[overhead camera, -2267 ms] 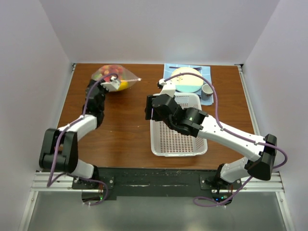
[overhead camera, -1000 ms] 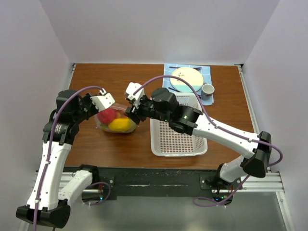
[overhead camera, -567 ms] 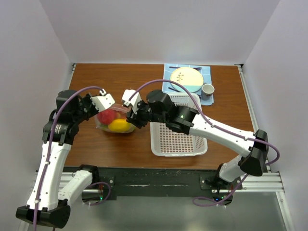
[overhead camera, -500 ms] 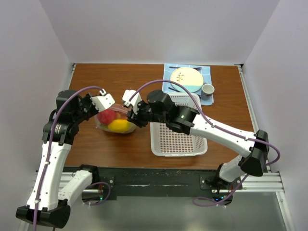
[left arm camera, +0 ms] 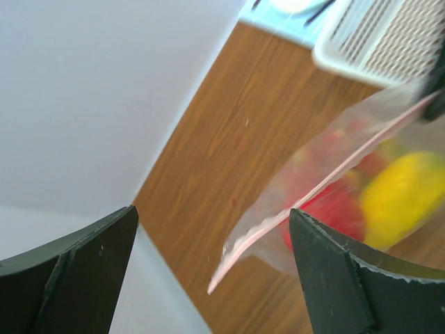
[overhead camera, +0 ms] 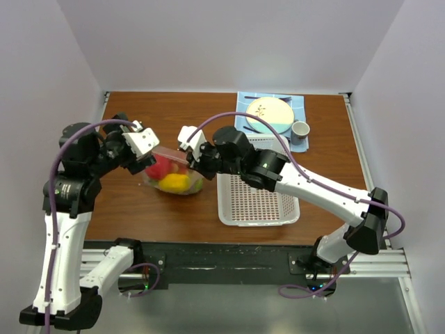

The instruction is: Open the zip-top bag and remove the fake food

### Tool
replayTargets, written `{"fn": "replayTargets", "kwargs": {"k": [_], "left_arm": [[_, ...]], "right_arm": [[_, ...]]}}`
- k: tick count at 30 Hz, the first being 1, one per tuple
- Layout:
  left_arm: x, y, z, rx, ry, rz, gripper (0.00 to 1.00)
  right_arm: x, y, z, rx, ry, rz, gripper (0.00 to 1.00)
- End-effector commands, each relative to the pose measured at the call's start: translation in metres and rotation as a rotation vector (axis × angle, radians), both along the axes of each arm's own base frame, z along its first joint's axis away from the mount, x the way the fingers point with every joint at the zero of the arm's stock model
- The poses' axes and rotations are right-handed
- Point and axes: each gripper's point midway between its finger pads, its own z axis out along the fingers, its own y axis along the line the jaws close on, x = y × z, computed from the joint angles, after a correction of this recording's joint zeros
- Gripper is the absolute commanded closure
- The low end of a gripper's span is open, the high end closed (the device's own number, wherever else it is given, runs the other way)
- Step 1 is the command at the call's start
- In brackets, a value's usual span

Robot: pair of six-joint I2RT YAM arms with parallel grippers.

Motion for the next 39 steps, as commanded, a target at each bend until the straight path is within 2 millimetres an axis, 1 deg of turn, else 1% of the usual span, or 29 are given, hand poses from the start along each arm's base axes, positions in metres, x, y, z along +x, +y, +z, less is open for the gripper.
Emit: {"fn": "replayTargets", "kwargs": {"k": [1, 2, 3, 4, 5, 6, 10, 11, 14, 15, 17, 19, 20, 22, 23, 24, 26, 27, 28, 29, 31, 32, 34, 35, 36, 37, 38, 39], "left_arm": [[-0.033, -0.043, 0.017, -0.137, 0.079, -0.235, 0.04], [-0.036, -0.048, 0.014, -0.144, 0.107, -0.268, 0.04], [-0.045, -0.056, 0.010, -0.158, 0.134, -0.334, 0.03], [-0.049, -0.061, 0.008, -0.165, 0.145, -0.367, 0.03], [-0.052, -0.064, 0.002, -0.173, 0.161, -0.394, 0.03], [-0.056, -0.070, 0.003, -0.185, 0.158, -0.436, 0.02], [-0.057, -0.076, -0.014, -0.180, 0.171, -0.497, 0.02], [-0.056, -0.076, -0.025, -0.175, 0.190, -0.510, 0.02], [-0.049, -0.080, -0.034, -0.172, 0.174, -0.539, 0.03], [-0.043, -0.081, -0.029, -0.175, 0.147, -0.537, 0.03], [-0.035, -0.083, -0.030, -0.177, 0.152, -0.541, 0.03], [-0.029, -0.085, -0.037, -0.164, 0.177, -0.556, 0.05], [-0.028, -0.085, -0.037, -0.159, 0.180, -0.562, 0.05], [-0.023, -0.088, -0.042, -0.151, 0.199, -0.568, 0.10], [-0.021, -0.089, -0.042, -0.148, 0.200, -0.569, 0.13], [-0.019, -0.089, -0.044, -0.139, 0.205, -0.566, 0.22], [-0.020, -0.092, -0.046, -0.118, 0.221, -0.581, 0.36], [-0.019, -0.092, -0.049, -0.101, 0.233, -0.578, 0.55], [-0.019, -0.096, -0.049, -0.090, 0.242, -0.591, 0.64], [-0.023, -0.096, -0.053, -0.074, 0.262, -0.596, 0.79], [-0.023, -0.097, -0.056, -0.052, 0.278, -0.597, 0.86], [-0.024, -0.096, -0.056, -0.046, 0.284, -0.596, 0.88], [-0.025, -0.096, -0.054, -0.042, 0.283, -0.592, 0.90], [-0.028, -0.094, -0.053, -0.040, 0.285, -0.588, 0.91], [-0.029, -0.094, -0.052, -0.037, 0.280, -0.587, 0.92], [-0.032, -0.093, -0.049, -0.036, 0.273, -0.585, 0.92], [-0.034, -0.092, -0.050, -0.034, 0.275, -0.583, 0.92], [-0.037, -0.091, -0.049, -0.032, 0.269, -0.582, 0.92]], "right_arm": [[0.004, 0.011, 0.040, 0.083, -0.036, 0.004, 1.00], [0.003, 0.013, 0.041, 0.088, -0.032, 0.012, 1.00], [0.003, 0.014, 0.042, 0.093, -0.026, 0.014, 1.00], [0.003, 0.016, 0.047, 0.101, -0.025, 0.019, 1.00], [0.002, 0.020, 0.044, 0.098, -0.015, 0.027, 1.00], [0.002, 0.021, 0.046, 0.104, -0.013, 0.029, 1.00], [0.001, 0.027, 0.048, 0.112, -0.001, 0.045, 1.00], [0.001, 0.028, 0.050, 0.115, -0.002, 0.048, 1.00], [-0.002, 0.030, 0.049, 0.115, 0.007, 0.068, 1.00], [-0.003, 0.030, 0.049, 0.114, 0.009, 0.072, 1.00], [-0.003, 0.030, 0.049, 0.111, 0.013, 0.075, 1.00], [-0.005, 0.029, 0.049, 0.108, 0.013, 0.082, 1.00], [-0.005, 0.029, 0.049, 0.105, 0.015, 0.085, 1.00], [-0.007, 0.028, 0.049, 0.099, 0.015, 0.093, 1.00], [-0.008, 0.028, 0.047, 0.094, 0.018, 0.097, 1.00], [-0.008, 0.028, 0.049, 0.095, 0.016, 0.098, 1.00], [-0.007, 0.027, 0.049, 0.089, 0.010, 0.094, 1.00], [-0.007, 0.026, 0.050, 0.091, 0.007, 0.094, 1.00], [-0.007, 0.025, 0.051, 0.094, 0.001, 0.093, 1.00], [-0.007, 0.024, 0.052, 0.097, -0.004, 0.091, 1.00], [-0.004, 0.024, 0.055, 0.104, -0.016, 0.078, 1.00], [-0.004, 0.023, 0.057, 0.108, -0.022, 0.074, 0.96], [0.001, 0.021, 0.062, 0.120, -0.041, 0.048, 0.69], [0.002, 0.018, 0.068, 0.134, -0.053, 0.030, 0.54], [0.010, 0.012, 0.073, 0.141, -0.075, -0.021, 0.35], [0.014, 0.009, 0.078, 0.162, -0.094, -0.046, 0.29], [0.016, 0.000, 0.091, 0.196, -0.119, -0.076, 0.22], [0.018, -0.007, 0.087, 0.197, -0.126, -0.100, 0.04]]}}
